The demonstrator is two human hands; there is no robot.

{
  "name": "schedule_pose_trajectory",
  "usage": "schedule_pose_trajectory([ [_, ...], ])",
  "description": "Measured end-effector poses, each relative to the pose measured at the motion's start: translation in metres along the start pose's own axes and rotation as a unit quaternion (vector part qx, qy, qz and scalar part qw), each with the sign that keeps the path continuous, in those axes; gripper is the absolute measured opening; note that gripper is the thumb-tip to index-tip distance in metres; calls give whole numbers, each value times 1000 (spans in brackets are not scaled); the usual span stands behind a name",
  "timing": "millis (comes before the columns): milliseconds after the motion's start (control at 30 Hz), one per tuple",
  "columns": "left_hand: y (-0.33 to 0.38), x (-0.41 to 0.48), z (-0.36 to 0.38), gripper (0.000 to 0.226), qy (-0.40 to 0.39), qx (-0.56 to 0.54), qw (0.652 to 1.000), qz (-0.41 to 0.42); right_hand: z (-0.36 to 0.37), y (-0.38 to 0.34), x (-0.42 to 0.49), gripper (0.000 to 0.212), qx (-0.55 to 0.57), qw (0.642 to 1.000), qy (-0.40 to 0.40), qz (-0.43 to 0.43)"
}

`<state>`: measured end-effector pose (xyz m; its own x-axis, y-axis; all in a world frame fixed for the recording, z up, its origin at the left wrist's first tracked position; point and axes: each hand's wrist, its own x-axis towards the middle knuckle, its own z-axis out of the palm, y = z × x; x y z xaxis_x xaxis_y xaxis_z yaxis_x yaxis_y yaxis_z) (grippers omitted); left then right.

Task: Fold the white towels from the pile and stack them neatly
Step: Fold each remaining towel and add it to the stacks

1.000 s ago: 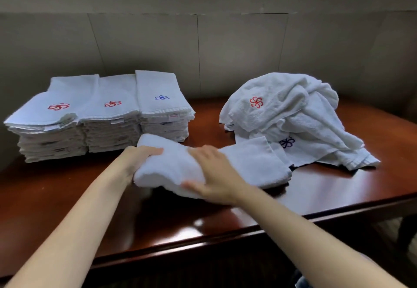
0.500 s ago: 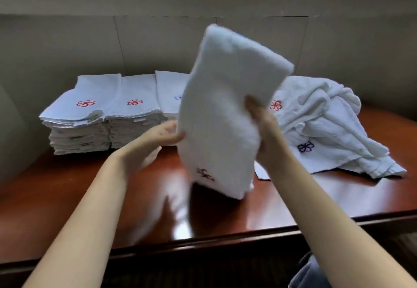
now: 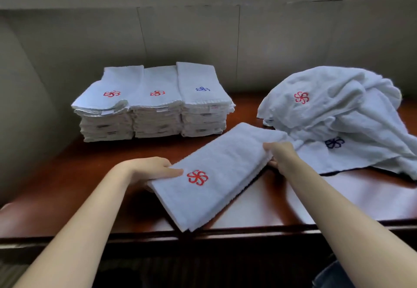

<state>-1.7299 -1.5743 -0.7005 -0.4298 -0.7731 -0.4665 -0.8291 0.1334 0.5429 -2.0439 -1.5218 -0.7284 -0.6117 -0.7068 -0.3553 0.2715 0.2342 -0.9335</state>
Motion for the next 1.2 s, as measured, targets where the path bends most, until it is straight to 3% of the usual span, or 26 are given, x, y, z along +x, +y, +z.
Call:
schedule_pose_trajectory([
  [100,-4,-6,1,56,-43,2,999,8,4,0,6,60,-77,996,35,-31],
  [167,-1,-9,5,70,-68,34,997,13,7,0,6,68,-227,967,76,-91],
  [233,3,-11,6,75,-129,45,991,6,12,2,4,74,-286,946,61,-139],
  [300,8,-15,8,66,-170,11,985,-11,16,5,3,74,-267,950,-13,-159],
  [400,16,-9,13,46,-61,-64,996,5,18,5,2,74,-259,950,-69,-161],
  [467,21,1,19,51,28,-184,982,32,18,5,1,73,-273,948,-60,-150],
  [567,33,15,27,66,54,-291,953,63,17,7,-7,79,-270,950,-105,-112],
  [633,37,19,26,68,14,-300,950,82,13,8,-13,84,-273,944,-155,-102],
  [767,38,20,22,64,-164,-312,931,94,-4,7,-24,81,-250,933,-247,-71],
  [967,51,29,31,61,-102,-367,920,96,-19,12,-31,74,-177,933,-300,-88],
  [1133,61,16,24,70,-65,-287,946,138,-19,6,-46,75,-148,923,-316,-163],
  [1200,63,1,14,71,-31,-294,940,172,-16,-7,-54,76,-118,918,-325,-195],
])
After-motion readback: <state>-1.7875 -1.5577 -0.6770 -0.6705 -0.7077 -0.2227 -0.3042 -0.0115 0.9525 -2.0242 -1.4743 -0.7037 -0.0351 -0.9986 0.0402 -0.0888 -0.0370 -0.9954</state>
